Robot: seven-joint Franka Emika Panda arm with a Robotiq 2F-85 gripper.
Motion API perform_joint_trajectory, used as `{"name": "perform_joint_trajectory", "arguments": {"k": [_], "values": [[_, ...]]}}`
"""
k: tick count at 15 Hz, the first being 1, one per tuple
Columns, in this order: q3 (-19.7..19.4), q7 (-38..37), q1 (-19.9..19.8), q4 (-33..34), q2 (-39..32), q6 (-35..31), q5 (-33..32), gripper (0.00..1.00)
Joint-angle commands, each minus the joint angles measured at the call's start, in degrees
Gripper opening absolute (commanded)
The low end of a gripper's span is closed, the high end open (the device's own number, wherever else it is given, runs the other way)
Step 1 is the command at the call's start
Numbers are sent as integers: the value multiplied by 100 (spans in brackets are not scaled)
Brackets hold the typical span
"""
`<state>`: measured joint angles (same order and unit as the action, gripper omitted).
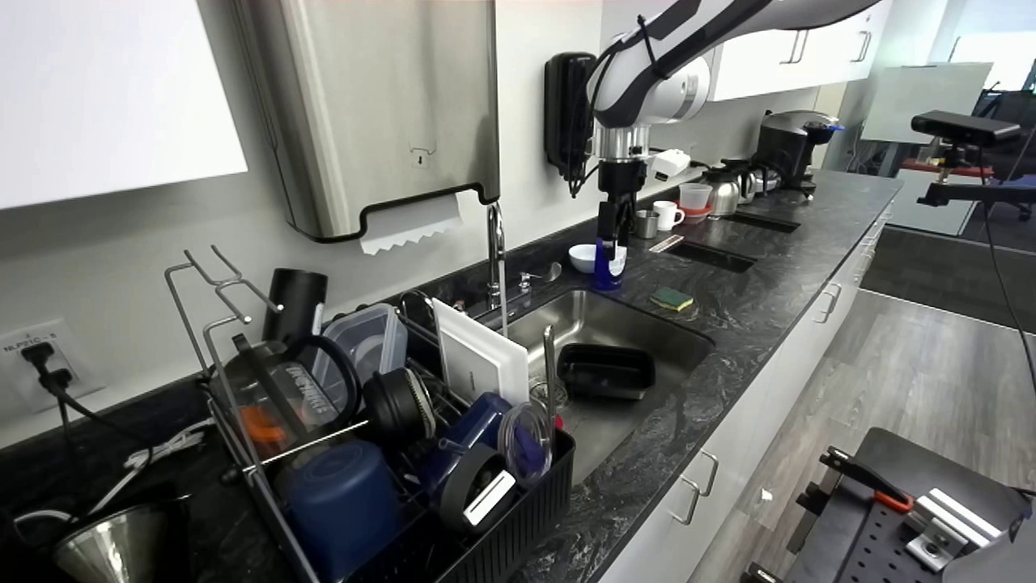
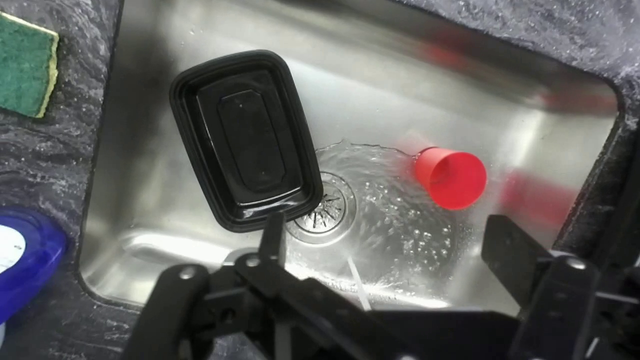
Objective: Push the right faucet handle backwards
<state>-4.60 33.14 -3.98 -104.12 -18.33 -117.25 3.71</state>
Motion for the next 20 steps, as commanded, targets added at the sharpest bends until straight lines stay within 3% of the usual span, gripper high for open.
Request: {"name": "perform_joint_trajectory", "arguments": {"k": [1,7,10,20], "values": [[189,-58,-152,94,-20,44,-62,100],[195,-61,-164,126,-27,78,-61,100],[260,325,-306,208,-302,-177,147,100],[747,1544,-895,1751,-2034,-489,306,100]]}}
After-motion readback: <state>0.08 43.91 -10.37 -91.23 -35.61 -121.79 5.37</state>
